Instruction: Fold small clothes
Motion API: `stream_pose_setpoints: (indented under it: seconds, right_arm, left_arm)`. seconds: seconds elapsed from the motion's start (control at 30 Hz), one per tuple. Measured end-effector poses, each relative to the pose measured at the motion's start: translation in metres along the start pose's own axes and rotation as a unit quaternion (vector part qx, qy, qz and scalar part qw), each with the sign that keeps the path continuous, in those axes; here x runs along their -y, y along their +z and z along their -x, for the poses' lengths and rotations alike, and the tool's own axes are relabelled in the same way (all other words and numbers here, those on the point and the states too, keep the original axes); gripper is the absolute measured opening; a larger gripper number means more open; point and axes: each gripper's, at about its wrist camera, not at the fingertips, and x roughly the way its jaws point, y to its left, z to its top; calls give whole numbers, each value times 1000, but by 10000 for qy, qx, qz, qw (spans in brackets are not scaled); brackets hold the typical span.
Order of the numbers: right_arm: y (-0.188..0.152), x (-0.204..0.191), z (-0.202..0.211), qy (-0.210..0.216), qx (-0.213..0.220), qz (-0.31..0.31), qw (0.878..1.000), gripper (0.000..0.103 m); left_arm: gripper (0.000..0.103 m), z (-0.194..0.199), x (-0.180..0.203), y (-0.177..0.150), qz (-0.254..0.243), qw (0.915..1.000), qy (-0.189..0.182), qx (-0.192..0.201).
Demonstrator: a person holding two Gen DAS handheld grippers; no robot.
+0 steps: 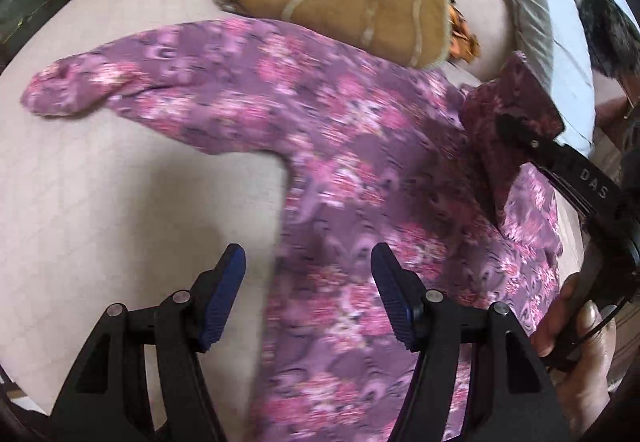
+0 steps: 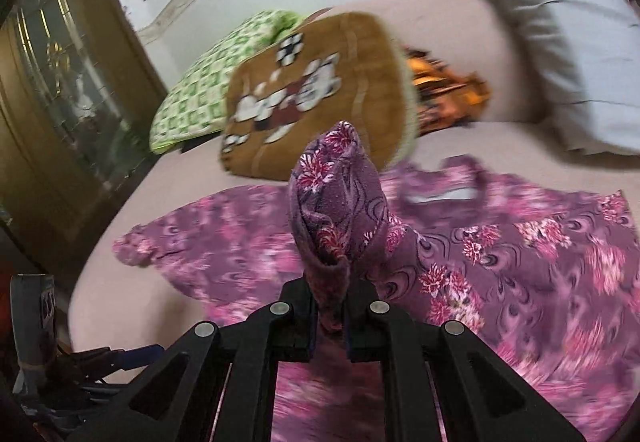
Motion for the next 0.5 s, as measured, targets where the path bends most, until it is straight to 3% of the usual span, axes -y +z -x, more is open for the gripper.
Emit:
stream_pose_setpoints:
  seconds: [0.13,0.2,0.27,0.33,0.4,0.5]
  right_arm:
    - [-1,-26,-28,296,-183,-90,9994,11]
    - [-8,-32,-50,547,-489,-295,9969,18]
    - [-19,-33,-75,572,-992,-479,9923,26]
    - [-30,-31,-87,499,-1356,-596,9877,29]
    - [-36,-23,-71,792,-1268,-778,9857,34]
    - [-43,4,-20,1140,-847,-1023,9846,55]
  left_arm:
    - [65,4,-21,-1,178,9998,99,24]
    - [65,6,-29,-3,278,9996,99,11]
    - [65,5,-32,-3,360,9993,120,8]
    - [65,7,-33,-4,414,9991,89,-14]
    - [65,7,-29,-5,398,9992,40,-26]
    - [65,-1,-12,-1,298,9995,-43,-136]
